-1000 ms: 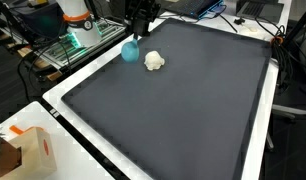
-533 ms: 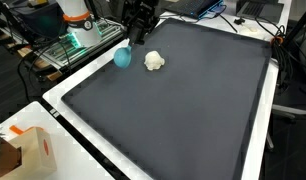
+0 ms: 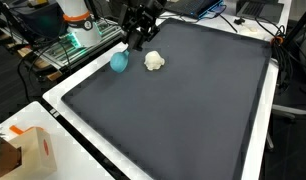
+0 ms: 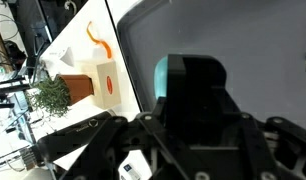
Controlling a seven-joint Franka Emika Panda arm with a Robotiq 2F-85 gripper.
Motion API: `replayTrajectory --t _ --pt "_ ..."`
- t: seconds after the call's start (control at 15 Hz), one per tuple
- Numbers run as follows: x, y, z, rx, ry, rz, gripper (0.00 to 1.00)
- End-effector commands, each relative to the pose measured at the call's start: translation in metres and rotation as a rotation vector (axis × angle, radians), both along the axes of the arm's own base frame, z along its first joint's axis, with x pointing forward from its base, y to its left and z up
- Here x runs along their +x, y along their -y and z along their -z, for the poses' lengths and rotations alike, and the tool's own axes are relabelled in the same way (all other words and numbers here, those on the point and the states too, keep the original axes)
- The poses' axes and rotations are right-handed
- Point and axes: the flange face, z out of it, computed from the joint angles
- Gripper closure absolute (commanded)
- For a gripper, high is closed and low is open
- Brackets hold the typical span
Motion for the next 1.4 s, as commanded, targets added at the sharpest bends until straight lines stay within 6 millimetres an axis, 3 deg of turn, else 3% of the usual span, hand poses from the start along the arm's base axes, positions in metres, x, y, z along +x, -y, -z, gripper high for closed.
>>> replayTrajectory --t 0.0,0.8,1.33 --pt "0.005 0.0 0.011 -0.085 -0.006 0.007 0.75" --pt "0.013 -0.002 0.042 -0.186 0.027 -0.006 0.75" --pt "0.011 -0.008 0.044 -0.195 0.012 -0.069 0.75"
